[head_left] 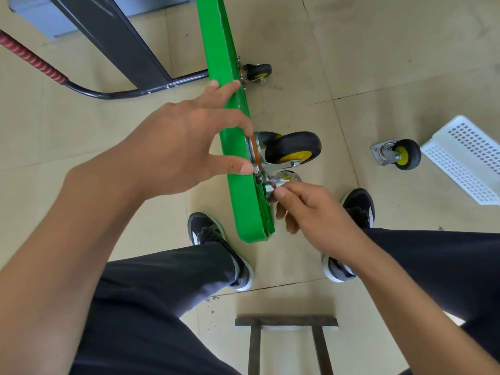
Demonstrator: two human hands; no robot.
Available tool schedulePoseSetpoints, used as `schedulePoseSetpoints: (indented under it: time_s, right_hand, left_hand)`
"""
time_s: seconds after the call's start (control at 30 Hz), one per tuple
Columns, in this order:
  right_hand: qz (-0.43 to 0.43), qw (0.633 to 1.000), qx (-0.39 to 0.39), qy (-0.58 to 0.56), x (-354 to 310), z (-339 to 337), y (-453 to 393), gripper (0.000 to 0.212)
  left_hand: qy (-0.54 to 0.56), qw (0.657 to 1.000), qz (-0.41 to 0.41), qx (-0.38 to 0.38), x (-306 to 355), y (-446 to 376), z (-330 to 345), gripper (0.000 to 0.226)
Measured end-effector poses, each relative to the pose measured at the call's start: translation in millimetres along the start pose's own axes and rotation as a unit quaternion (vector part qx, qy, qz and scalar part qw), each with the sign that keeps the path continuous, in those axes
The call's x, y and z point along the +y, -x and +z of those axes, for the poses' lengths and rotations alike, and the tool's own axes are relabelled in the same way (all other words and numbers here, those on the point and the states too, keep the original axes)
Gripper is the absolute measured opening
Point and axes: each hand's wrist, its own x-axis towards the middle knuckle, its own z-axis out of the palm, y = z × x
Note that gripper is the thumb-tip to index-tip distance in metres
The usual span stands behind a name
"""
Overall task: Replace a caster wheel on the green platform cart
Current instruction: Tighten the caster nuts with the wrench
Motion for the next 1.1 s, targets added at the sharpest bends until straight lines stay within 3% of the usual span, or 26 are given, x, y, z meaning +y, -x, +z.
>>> schedulePoseSetpoints:
  time_s: [0.17, 0.53, 0.7, 0.97, 1.1]
  right_hand:
    - [-0.047, 0.999, 0.011, 0.003, 12, 13, -5, 0.022]
    - [-0.080, 0.990, 0.062, 0.094, 5, 30, -14, 0.040]
    - [-0.086, 0.978, 0.094, 0.163, 3, 32, -13, 0.035]
    - [-0.047, 0.974, 0.107, 0.192, -15, 31, -8, 0.047]
    - [0.009, 0.988, 0.093, 0.123, -30, 33, -6, 0.055]
  left_hand:
    - [0.001, 1.000, -0.006, -0.003, 0, 0, -1, 0.068]
    - [-0.005, 1.000, -0.004, 0.002, 1, 0, 0, 0.070]
    - [-0.007, 1.000, -0.002, 0.001, 0, 0, 1, 0.069]
    - [-0.006, 1.000, -0.005, -0.003, -2, -1, 1, 0.069]
    - [-0.007, 1.000, -0.007, -0.003, -3, -2, 1, 0.070]
